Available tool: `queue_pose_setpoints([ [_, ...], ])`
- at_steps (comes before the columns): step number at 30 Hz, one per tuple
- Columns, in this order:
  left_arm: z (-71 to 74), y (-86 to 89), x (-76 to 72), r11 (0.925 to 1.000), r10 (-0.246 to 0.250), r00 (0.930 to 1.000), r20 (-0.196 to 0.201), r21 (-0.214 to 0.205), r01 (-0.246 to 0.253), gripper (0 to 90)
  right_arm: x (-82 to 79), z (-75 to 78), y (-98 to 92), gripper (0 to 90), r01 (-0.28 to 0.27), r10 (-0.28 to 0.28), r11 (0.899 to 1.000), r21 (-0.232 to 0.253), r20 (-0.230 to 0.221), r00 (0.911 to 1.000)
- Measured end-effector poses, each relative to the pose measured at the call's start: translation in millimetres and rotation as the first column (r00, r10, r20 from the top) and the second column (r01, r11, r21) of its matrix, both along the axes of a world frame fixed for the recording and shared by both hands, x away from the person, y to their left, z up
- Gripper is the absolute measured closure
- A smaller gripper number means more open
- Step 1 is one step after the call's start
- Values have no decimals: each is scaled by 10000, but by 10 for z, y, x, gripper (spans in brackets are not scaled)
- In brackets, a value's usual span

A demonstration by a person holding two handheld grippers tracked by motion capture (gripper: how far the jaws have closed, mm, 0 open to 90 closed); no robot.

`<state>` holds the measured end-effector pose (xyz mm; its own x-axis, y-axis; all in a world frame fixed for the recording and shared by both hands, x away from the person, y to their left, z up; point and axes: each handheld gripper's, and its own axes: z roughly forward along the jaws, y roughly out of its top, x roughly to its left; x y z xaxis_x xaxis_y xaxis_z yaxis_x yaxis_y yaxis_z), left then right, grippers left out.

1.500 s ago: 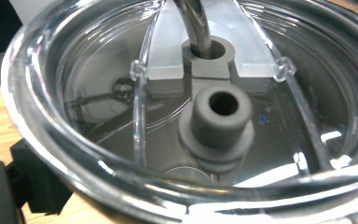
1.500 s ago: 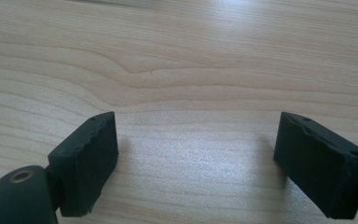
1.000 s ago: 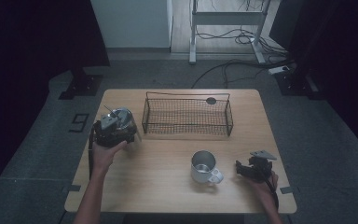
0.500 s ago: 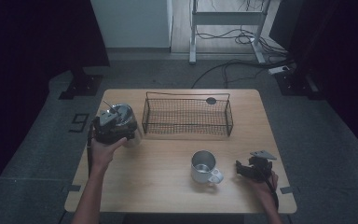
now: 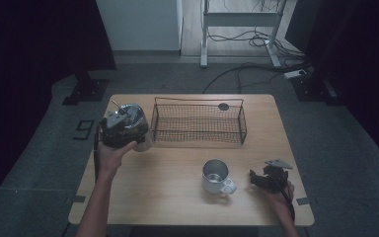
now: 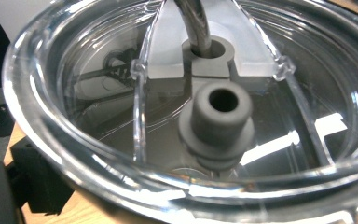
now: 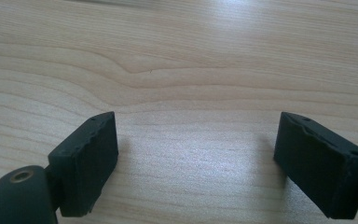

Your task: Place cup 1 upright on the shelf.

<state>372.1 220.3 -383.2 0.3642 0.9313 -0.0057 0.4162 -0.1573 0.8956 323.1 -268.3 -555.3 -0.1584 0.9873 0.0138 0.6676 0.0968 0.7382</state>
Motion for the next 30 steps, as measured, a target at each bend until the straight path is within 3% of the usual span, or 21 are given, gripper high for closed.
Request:
queue_pose_setpoints([
  [18, 64, -25, 79, 9999, 66, 9999, -135, -75, -67, 40, 0, 0, -1, 133, -1, 1, 10000, -5, -1, 10000],
  [30, 205, -135, 136, 10000, 24, 9999, -109, 9, -24, 40, 0, 0, -5, 133, -33, 33, 10000, -8, 0, 10000],
])
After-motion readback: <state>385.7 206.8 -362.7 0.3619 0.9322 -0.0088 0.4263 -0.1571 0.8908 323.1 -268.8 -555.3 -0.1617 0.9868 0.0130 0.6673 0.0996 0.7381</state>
